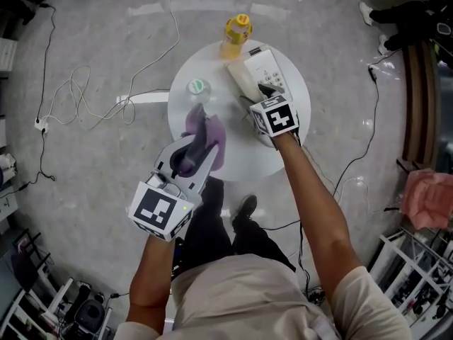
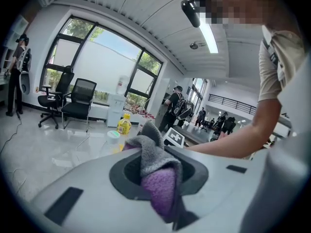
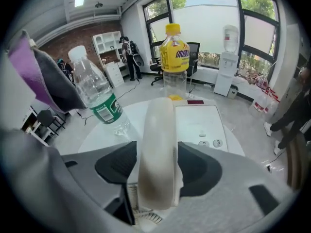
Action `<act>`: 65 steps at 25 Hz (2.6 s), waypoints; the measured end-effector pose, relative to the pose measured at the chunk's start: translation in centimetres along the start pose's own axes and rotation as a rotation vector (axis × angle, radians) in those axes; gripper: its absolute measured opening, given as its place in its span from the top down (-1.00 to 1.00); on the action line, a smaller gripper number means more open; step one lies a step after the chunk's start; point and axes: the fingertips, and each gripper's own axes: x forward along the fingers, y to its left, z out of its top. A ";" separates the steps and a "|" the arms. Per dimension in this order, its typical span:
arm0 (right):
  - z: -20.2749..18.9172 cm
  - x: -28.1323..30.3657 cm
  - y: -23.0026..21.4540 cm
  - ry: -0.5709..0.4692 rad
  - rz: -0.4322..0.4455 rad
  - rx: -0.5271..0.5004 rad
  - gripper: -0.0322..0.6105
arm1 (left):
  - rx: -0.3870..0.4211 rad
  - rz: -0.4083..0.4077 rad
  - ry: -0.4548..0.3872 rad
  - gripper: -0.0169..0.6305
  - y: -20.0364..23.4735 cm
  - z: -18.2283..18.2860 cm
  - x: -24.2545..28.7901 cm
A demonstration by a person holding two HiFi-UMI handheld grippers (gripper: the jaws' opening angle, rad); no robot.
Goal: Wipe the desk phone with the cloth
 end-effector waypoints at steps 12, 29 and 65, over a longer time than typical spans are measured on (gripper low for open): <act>0.1 0.7 0.0 0.025 -0.013 0.056 0.26 | -0.006 -0.030 -0.014 0.74 0.0 -1.0 0.1; 1.9 -20.8 10.8 -0.499 0.967 0.888 0.26 | -0.086 -0.076 -0.178 0.74 -4.5 3.5 0.6; 0.4 -30.2 12.6 -0.673 1.012 0.951 0.26 | -0.370 -0.432 -0.217 0.76 -14.3 4.0 -1.3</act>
